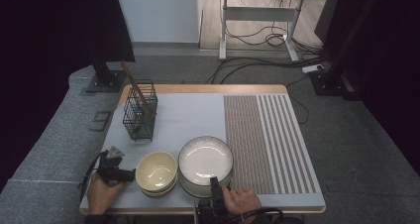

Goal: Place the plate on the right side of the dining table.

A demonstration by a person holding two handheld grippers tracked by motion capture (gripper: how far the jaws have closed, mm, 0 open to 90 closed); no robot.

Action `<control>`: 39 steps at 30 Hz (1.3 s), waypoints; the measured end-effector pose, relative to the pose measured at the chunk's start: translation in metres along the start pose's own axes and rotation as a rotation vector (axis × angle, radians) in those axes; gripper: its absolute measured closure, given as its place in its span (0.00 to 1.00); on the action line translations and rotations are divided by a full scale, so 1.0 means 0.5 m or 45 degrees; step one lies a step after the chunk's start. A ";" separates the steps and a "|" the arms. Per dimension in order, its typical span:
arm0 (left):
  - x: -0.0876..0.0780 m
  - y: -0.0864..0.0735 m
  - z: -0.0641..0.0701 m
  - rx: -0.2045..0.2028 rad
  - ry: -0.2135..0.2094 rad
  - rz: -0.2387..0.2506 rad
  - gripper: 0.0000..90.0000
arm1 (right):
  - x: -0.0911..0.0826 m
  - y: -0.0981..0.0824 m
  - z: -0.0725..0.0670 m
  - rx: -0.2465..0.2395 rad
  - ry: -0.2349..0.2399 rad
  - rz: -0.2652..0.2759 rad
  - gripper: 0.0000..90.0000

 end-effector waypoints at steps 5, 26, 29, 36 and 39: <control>0.000 0.000 0.000 0.000 0.000 0.000 0.00 | -0.001 -0.004 0.005 -0.009 -0.018 -0.009 0.87; 0.000 0.000 0.000 0.000 0.001 0.003 0.00 | -0.001 -0.075 0.059 0.047 -0.075 -0.143 0.87; 0.000 0.000 0.000 0.000 0.001 0.001 0.00 | 0.004 -0.096 0.062 0.065 -0.079 -0.182 0.87; 0.000 0.000 0.000 0.000 0.001 0.002 0.00 | 0.018 -0.139 0.065 0.098 -0.083 -0.237 0.87; 0.000 0.000 0.000 0.000 0.001 0.003 0.00 | 0.022 -0.159 0.069 0.097 -0.083 -0.268 0.87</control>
Point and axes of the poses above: each handheld gripper's, and its own axes: x roughly forward along the jaws, y roughly out of its top, z roughly to its right, the point moved 8 cm from there along x, roughly forward along the jaws, and after that the axes turned 3 degrees about x, right-handed, at the moved point
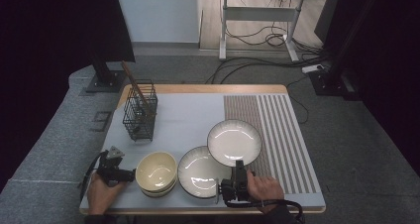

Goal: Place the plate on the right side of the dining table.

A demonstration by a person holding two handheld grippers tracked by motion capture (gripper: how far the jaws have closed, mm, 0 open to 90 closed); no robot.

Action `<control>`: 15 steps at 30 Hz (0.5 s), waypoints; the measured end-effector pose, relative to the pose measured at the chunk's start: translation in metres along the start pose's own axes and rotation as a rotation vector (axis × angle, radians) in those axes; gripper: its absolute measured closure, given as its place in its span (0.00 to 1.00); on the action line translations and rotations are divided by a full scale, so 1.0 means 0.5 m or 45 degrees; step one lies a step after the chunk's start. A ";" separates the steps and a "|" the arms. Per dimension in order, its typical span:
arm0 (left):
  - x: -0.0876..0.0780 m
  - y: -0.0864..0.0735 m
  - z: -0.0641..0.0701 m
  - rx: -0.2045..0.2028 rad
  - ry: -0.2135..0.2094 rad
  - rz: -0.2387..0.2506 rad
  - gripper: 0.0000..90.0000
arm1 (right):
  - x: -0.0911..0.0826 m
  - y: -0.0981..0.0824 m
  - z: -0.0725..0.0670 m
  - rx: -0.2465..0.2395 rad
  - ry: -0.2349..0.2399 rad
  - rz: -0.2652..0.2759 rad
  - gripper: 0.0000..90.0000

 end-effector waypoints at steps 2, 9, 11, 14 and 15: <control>0.000 0.000 0.000 0.000 -0.001 -0.001 0.00 | 0.005 -0.013 0.002 0.012 -0.002 -0.023 0.87; 0.000 0.000 0.000 0.000 -0.001 -0.002 0.00 | 0.029 -0.064 0.007 0.050 -0.006 -0.100 0.87; 0.000 0.000 0.000 0.000 -0.001 -0.002 0.00 | 0.032 -0.070 0.008 0.045 -0.008 -0.107 0.87; 0.000 0.000 0.000 0.000 -0.001 -0.002 0.00 | 0.043 -0.089 0.008 0.058 -0.003 -0.139 0.87; 0.000 0.000 0.000 0.000 -0.001 -0.002 0.00 | 0.051 -0.100 0.007 0.063 0.001 -0.158 0.87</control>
Point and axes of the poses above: each handheld gripper's, and its own axes: x roughly forward along the jaws, y roughly out of its top, z roughly to its right, the point moved 8 cm from there along x, roughly forward along the jaws, and after that the axes turned 3 degrees about x, right-handed, at the moved point
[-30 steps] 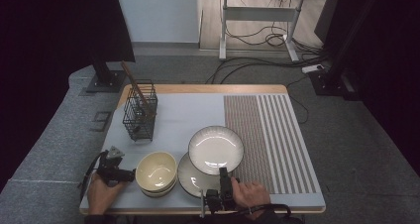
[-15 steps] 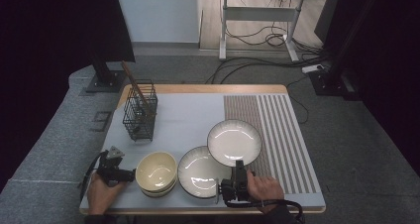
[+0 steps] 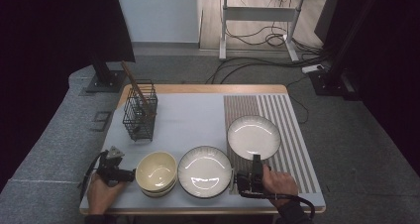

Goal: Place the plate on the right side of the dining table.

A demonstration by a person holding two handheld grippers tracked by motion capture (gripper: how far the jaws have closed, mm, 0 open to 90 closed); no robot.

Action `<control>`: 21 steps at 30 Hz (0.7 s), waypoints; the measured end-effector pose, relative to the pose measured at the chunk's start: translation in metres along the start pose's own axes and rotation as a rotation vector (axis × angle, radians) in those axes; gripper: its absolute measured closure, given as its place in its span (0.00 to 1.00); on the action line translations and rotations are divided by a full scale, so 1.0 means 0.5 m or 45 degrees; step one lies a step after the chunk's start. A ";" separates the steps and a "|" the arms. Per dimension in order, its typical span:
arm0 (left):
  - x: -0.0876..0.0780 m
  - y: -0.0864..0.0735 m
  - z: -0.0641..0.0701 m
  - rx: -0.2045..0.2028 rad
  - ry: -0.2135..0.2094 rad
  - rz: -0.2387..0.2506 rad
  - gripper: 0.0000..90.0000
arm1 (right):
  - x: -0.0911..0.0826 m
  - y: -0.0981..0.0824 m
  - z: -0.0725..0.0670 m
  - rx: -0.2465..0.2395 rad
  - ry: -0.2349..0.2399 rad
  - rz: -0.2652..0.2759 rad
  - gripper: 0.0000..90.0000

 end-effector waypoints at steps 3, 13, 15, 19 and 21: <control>0.000 0.000 0.000 0.000 0.000 0.001 0.00 | 0.006 -0.008 -0.002 0.002 0.005 -0.015 0.87; 0.000 0.000 0.000 0.000 0.000 -0.001 0.00 | 0.045 -0.046 -0.016 0.027 0.030 -0.081 0.87; 0.000 0.000 0.000 0.000 0.000 0.000 0.00 | 0.051 -0.051 -0.019 0.042 0.035 -0.082 0.87; 0.000 0.000 0.000 0.000 0.000 0.000 0.00 | 0.064 -0.060 -0.027 0.045 0.045 -0.096 0.87; 0.000 0.000 0.000 0.000 0.000 0.000 0.00 | 0.070 -0.065 -0.030 0.044 0.055 -0.112 0.87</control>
Point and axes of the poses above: each handheld gripper's, and its own axes: x roughly forward along the jaws, y roughly out of its top, z roughly to its right, the point moved 8 cm from there along x, roughly forward along the jaws, and after that the axes turned 3 degrees about x, right-handed, at the moved point
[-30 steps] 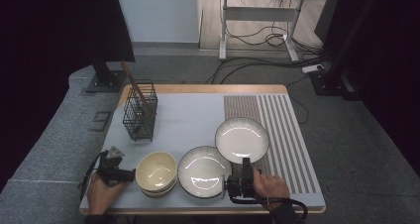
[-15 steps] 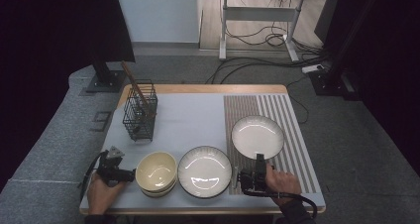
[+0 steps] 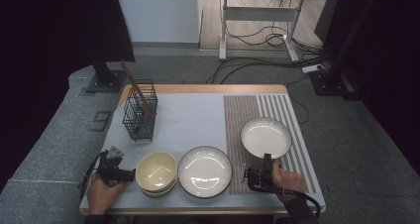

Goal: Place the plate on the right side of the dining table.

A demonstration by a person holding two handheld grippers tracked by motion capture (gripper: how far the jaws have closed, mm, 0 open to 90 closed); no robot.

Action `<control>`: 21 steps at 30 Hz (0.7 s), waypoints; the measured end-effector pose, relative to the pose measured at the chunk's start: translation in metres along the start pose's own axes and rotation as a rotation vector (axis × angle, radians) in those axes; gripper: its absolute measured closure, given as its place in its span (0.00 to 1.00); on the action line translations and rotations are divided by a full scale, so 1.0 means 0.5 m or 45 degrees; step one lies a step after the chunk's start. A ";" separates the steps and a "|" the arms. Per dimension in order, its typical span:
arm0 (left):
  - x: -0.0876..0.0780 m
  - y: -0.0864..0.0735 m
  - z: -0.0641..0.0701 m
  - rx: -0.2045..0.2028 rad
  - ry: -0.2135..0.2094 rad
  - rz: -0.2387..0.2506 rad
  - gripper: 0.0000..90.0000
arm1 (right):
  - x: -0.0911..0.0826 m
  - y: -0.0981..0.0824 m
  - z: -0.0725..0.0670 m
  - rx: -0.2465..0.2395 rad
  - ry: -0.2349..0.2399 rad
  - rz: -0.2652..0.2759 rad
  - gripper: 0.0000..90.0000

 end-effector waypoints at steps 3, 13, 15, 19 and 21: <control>0.000 0.000 0.000 0.000 0.000 0.000 0.00 | 0.010 -0.002 -0.008 0.010 0.010 0.004 0.87; 0.000 0.000 0.000 0.000 -0.001 0.000 0.00 | 0.028 -0.005 -0.026 0.017 0.040 -0.010 0.86; 0.000 0.000 0.000 0.000 0.000 0.000 0.00 | 0.029 -0.006 -0.027 0.011 0.040 -0.018 0.86; 0.000 0.000 0.000 -0.001 0.000 0.000 0.00 | 0.034 -0.008 -0.029 0.016 0.046 -0.020 0.86; 0.000 0.000 0.000 -0.001 -0.001 0.000 0.00 | 0.036 -0.009 -0.032 0.017 0.052 -0.024 0.86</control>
Point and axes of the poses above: each handheld gripper's, and its own axes: x roughly forward along the jaws, y roughly out of its top, z roughly to its right, the point moved 8 cm from there along x, roughly forward along the jaws, and after that the axes turned 3 degrees about x, right-handed, at the moved point
